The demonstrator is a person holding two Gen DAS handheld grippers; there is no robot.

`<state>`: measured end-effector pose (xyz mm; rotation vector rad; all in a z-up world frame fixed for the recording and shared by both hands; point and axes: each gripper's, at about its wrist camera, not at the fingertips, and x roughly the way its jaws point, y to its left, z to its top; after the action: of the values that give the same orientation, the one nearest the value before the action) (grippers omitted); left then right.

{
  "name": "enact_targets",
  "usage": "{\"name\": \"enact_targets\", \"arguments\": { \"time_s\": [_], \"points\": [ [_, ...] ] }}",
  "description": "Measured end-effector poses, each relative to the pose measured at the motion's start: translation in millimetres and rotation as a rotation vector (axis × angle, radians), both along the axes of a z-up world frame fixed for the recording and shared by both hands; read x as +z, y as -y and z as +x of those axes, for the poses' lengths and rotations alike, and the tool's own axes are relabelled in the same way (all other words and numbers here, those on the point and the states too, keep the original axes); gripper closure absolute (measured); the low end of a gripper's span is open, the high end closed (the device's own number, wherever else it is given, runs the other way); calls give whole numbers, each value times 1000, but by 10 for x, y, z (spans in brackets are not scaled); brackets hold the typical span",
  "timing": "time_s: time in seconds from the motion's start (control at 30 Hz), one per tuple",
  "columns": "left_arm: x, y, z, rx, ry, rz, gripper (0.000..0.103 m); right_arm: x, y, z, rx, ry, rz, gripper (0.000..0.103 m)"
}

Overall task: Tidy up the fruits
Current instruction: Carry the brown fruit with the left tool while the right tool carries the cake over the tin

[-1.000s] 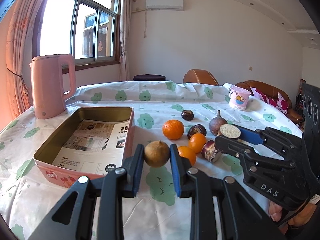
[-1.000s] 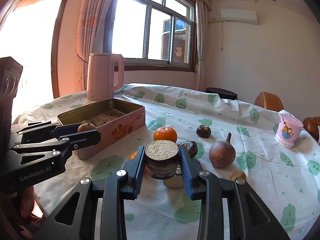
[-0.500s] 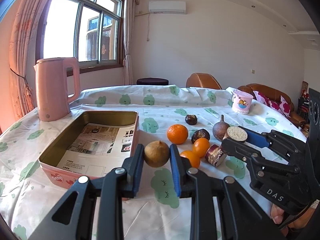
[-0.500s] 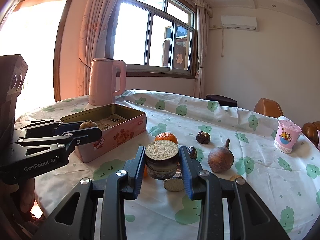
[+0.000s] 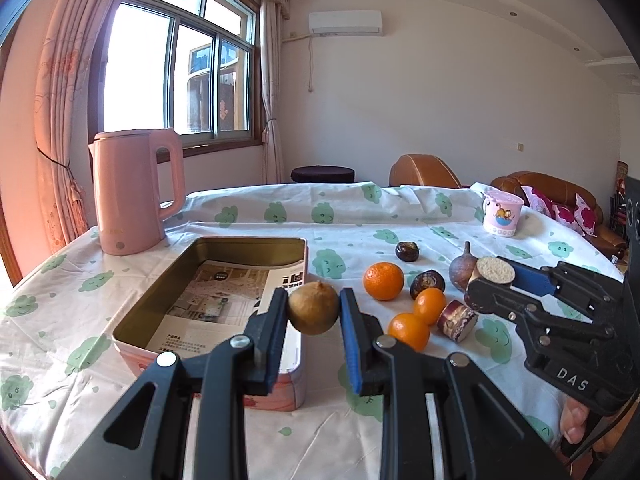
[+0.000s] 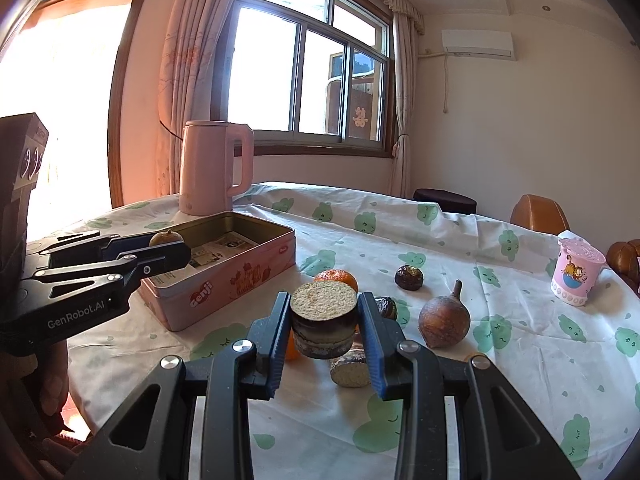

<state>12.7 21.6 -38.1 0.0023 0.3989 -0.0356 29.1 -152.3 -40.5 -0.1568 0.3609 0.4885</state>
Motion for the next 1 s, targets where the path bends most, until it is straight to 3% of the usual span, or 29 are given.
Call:
{"name": "enact_targets", "arguments": {
  "time_s": [0.6,1.0],
  "points": [
    [78,-647,212,108,-31,-15,76,454,-695,367,177,-60,35,67],
    [-8,-900,488,135,-132,-29,76,262,-1336,918,194,-180,-27,67]
  ]
}}
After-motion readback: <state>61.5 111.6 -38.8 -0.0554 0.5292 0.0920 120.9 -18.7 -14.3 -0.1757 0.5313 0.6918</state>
